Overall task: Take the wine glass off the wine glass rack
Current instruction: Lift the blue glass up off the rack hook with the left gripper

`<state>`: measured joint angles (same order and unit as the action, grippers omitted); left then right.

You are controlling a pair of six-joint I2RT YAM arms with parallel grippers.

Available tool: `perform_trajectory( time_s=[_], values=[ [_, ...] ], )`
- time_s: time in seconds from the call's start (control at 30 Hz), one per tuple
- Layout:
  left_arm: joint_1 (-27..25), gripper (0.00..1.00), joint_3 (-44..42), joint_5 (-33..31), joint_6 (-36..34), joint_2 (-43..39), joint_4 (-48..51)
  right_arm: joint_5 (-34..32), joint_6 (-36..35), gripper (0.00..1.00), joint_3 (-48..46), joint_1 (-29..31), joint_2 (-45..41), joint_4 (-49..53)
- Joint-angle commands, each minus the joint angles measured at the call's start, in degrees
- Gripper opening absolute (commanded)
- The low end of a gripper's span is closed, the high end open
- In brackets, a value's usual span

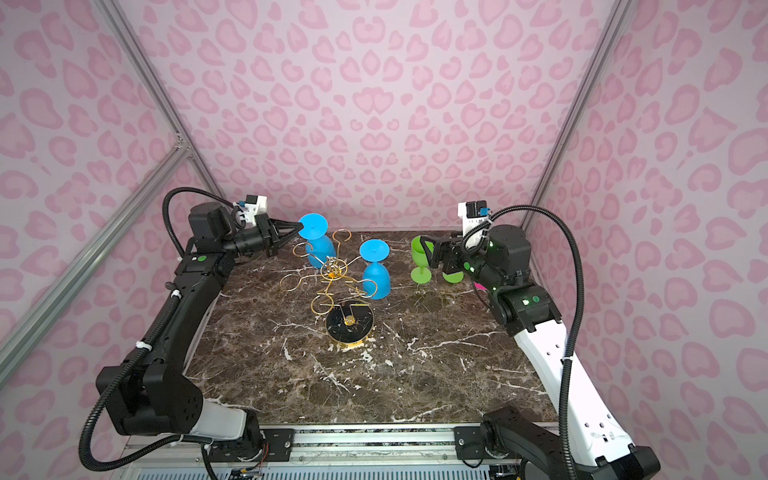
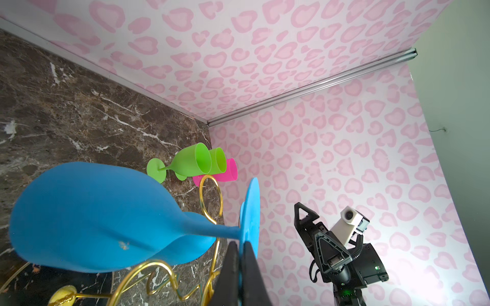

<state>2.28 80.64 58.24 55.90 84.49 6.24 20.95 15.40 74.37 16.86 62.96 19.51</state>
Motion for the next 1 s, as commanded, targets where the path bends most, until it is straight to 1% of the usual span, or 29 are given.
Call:
perform_trajectory(
  time_s=[0.0, 0.23, 0.37, 0.47, 0.57, 0.6, 0.87, 0.97],
  values=[
    [1.50, 0.03, 2.39, 1.24, 1.03, 0.50, -3.20, -0.47, -1.07, 0.92, 0.58, 0.02, 0.06, -0.10],
    [5.23, 0.03, 6.49, 2.16, 3.53, 0.29, -4.63, 0.73, -1.82, 0.92, 2.18, 0.03, 1.49, -1.05],
    [6.65, 0.03, 9.18, 2.49, 5.36, 0.06, -5.89, -0.73, -3.69, 0.92, 5.29, 1.28, 3.81, -0.03],
    [7.11, 0.03, 11.02, 2.86, 7.67, -0.21, -7.66, -1.99, -6.74, 0.92, 8.27, 4.23, 5.95, 0.21],
    [7.21, 0.03, 10.95, 3.45, 13.52, -0.89, -14.97, -3.11, -9.93, 0.92, 10.27, 8.06, 7.84, -0.19],
    [7.21, 0.03, 11.17, 3.47, 15.20, -1.07, -16.68, -3.53, -11.10, 0.92, 12.42, 9.39, 8.40, -0.41],
    [7.24, 0.03, 15.21, 2.83, 19.37, -3.64, -20.41, -4.67, -18.00, 0.92, 13.67, 17.47, 9.79, -5.65],
    [6.66, 0.04, 14.37, 1.12, 21.44, -4.97, -21.89, -4.78, -19.67, 0.92, 13.23, 19.52, 10.27, -8.95]
  ],
)
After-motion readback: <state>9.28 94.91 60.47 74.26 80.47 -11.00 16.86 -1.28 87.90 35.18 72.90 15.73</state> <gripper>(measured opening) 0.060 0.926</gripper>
